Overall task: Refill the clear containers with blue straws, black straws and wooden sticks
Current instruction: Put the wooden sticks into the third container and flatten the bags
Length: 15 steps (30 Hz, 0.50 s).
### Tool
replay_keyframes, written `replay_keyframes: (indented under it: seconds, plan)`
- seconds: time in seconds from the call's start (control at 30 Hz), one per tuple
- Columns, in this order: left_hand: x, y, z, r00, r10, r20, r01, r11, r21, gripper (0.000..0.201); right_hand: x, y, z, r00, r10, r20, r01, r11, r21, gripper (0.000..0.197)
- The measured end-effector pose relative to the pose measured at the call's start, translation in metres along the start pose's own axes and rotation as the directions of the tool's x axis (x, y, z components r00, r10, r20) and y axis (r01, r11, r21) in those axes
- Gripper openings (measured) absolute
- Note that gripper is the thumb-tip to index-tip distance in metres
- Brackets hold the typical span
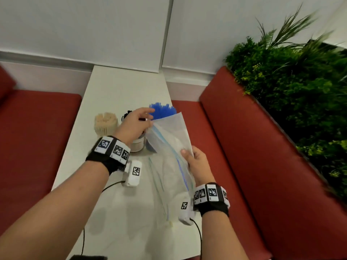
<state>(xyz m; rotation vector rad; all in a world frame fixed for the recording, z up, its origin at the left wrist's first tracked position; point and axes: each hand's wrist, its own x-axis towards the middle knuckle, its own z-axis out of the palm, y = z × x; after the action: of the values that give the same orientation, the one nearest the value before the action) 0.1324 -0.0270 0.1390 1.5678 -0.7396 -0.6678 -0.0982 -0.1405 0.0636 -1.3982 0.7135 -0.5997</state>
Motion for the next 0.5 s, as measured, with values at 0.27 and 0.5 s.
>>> replay_keyframes:
  seconds: [0.27,0.5]
  plan:
    - [-0.053,-0.135,0.119,0.789,-0.613,-0.037,0.522,0.639,0.565,0.13,0.011,0.111,-0.002,0.89,0.365,-0.273,-0.45,0.605,-0.657,0.034]
    - [-0.079,-0.209,0.144,0.786,-0.594,-0.17,0.58,0.614,0.535,0.098,0.023,0.155,-0.016,0.796,0.497,-0.345,-0.5,0.218,-0.838,0.123]
